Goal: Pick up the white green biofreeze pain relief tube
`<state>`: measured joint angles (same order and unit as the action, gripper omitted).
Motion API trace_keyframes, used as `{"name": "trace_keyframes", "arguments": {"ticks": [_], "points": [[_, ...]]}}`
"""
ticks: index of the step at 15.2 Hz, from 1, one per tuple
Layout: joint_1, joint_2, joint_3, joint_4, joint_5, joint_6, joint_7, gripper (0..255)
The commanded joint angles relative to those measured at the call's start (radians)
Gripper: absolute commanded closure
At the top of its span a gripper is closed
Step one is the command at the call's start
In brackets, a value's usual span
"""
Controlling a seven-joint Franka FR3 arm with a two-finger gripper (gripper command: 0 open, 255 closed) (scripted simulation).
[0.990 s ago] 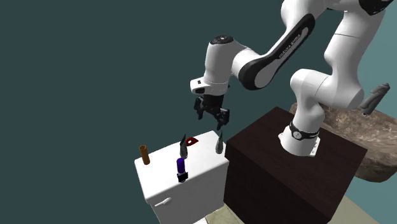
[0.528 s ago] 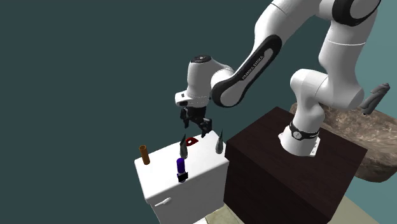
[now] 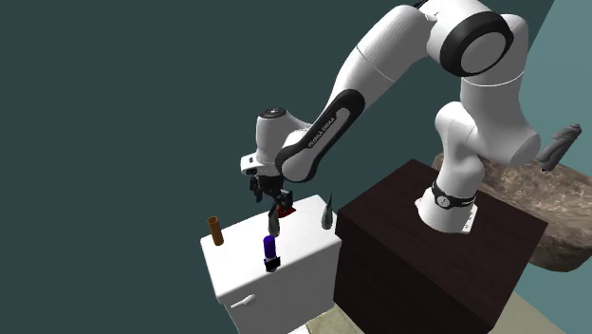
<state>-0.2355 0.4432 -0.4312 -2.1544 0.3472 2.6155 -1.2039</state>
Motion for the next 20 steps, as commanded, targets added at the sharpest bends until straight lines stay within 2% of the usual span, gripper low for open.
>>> {"name": "trace_keyframes", "arguments": {"ticks": [1,10,11,20], "points": [[-0.028,0.051,0.024,0.043,0.028,0.005,-0.027,0],[-0.069,0.138,0.078,0.063,0.083,0.072,-0.067,0],[-0.069,0.138,0.078,0.062,0.084,0.073,-0.066,255],[-0.069,0.138,0.078,0.063,0.083,0.072,-0.067,255]]}}
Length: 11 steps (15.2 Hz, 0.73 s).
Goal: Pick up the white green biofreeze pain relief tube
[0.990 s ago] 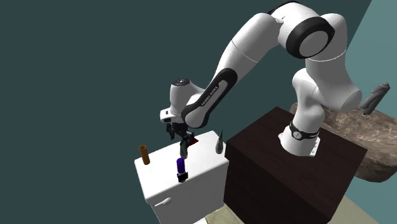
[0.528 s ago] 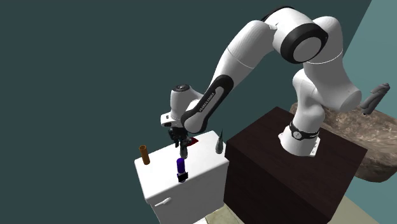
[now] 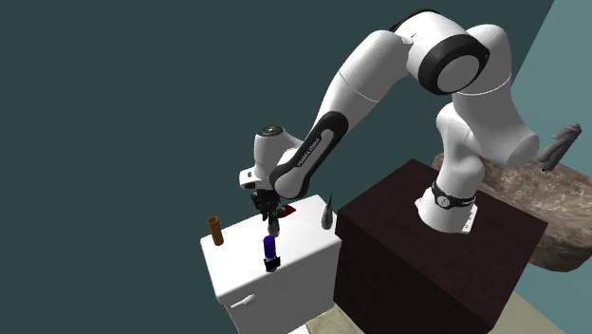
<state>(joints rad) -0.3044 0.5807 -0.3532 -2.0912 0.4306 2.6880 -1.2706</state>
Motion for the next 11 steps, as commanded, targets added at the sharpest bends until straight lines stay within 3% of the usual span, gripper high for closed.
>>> {"name": "trace_keyframes", "arguments": {"ticks": [1,11], "points": [[0.005,-0.011,-0.007,-0.004,-0.007,-0.009,0.005,255],[0.058,-0.125,-0.077,-0.025,-0.083,-0.100,0.059,255]]}}
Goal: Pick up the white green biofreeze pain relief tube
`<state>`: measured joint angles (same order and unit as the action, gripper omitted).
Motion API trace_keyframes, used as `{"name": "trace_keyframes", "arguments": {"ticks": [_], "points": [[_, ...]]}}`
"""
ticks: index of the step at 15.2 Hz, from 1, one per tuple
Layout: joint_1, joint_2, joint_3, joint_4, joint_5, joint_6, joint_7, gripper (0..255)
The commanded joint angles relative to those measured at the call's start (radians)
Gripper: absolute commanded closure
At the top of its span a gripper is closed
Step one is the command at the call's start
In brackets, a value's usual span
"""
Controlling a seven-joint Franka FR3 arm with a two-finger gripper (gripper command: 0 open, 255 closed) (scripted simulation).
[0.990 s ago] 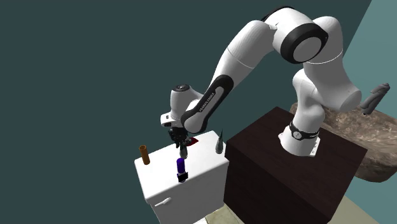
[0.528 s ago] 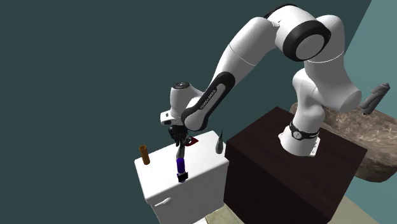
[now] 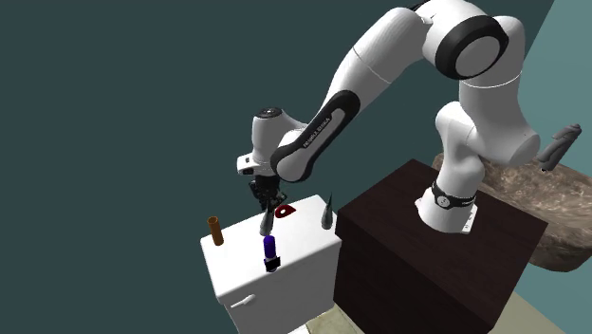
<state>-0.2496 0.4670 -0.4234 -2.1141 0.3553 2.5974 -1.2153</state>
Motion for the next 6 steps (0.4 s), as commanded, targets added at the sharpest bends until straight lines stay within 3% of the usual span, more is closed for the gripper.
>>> {"name": "trace_keyframes", "arguments": {"ticks": [1,6], "points": [[0.009,-0.023,-0.013,-0.003,-0.016,-0.018,0.009,255],[0.023,-0.057,-0.033,-0.005,-0.043,-0.049,0.028,255]]}}
